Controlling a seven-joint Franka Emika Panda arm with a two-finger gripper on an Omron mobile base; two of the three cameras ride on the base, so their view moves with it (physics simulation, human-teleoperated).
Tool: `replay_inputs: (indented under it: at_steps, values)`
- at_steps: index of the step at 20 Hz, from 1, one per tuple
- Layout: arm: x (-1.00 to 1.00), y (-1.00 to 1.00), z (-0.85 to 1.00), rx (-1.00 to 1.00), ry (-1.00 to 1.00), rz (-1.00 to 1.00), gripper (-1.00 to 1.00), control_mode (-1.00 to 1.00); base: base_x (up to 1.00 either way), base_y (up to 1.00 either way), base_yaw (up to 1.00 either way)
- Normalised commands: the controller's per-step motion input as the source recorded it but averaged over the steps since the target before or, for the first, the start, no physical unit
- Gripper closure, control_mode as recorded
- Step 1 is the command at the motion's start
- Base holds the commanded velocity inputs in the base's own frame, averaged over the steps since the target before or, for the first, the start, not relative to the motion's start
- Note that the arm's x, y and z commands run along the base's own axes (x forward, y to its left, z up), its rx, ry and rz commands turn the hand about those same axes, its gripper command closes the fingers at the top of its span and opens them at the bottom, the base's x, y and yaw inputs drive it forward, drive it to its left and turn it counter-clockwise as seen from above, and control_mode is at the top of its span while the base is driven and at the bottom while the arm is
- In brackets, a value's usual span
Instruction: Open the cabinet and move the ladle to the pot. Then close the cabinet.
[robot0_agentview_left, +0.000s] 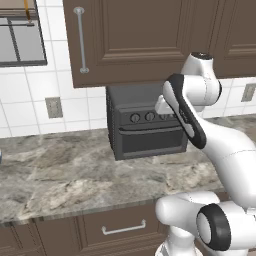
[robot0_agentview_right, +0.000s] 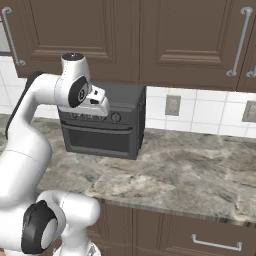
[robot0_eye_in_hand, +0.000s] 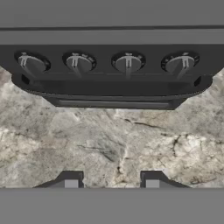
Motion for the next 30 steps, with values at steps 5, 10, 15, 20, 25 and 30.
replay_inputs:
  at_steps: [5,10,15,20,25,30]
  values:
    - [-0.25,0.00,0.00,0.00,-0.10,0.00,-1.00,-1.00,0.00,0.00,0.00]
    - [-0.42,0.15,0.03,-0.01,-0.18,0.00,-1.00,-1.00,0.00,0.00,0.00]
    - [-0.44,0.36,0.14,-0.04,-0.21,0.00,-1.00,-1.00,0.00,0.00,0.00]
    - [-0.41,0.50,0.22,-0.06,-0.19,0.00,-1.00,-1.00,0.00,0.00,0.00]
    - [-0.34,0.54,0.27,-0.06,-0.18,0.00,-1.00,-1.00,0.00,0.00,0.00]
    - [-0.24,0.53,0.24,-0.05,-0.18,0.00,-1.00,-1.00,0.00,0.00,0.00]
